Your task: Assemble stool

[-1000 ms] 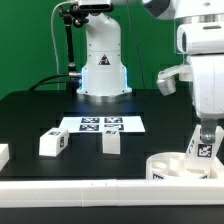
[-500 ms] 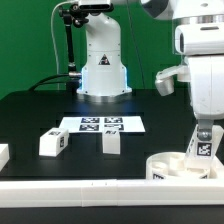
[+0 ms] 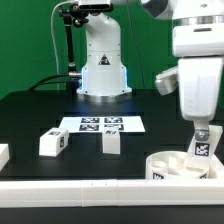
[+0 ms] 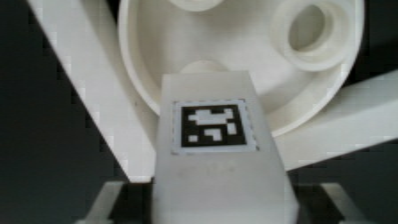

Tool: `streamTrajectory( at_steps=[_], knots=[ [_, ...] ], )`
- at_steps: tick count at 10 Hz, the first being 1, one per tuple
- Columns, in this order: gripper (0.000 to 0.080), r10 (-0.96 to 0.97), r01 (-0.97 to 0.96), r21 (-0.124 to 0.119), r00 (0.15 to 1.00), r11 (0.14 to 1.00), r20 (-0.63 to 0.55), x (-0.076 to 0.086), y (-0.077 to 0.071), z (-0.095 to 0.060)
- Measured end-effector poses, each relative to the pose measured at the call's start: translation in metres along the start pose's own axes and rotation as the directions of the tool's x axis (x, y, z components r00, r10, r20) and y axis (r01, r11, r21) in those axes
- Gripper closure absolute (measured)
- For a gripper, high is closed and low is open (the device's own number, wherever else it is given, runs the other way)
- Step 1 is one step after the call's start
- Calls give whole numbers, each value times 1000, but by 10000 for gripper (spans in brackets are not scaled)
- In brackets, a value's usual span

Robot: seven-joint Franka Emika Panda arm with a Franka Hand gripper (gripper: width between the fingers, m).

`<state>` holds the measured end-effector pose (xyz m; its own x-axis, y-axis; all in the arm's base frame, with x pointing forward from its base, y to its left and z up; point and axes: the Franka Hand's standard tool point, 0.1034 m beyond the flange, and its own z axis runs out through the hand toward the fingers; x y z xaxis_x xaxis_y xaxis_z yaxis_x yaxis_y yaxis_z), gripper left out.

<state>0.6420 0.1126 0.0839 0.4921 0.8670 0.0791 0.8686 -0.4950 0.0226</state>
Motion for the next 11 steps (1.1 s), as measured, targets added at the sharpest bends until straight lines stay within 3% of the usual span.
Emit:
streamTrajectory(
  at_steps=[2,3,6,8,9,11],
  knots=[
    [461,169,-169,17,985,985,-30,-1,5,0],
    [459,215,-215,1,975,977,-49,0,7,0],
    [459,426,-425,13,904,905,-46,1,6,0],
    [459,554,-554,20,831,832,-44,1,6,0],
    [459,663,-662,38,747,749,-56,0,6,1],
    [459,782,-782,46,618,622,-83,-1,8,1]
  ],
)
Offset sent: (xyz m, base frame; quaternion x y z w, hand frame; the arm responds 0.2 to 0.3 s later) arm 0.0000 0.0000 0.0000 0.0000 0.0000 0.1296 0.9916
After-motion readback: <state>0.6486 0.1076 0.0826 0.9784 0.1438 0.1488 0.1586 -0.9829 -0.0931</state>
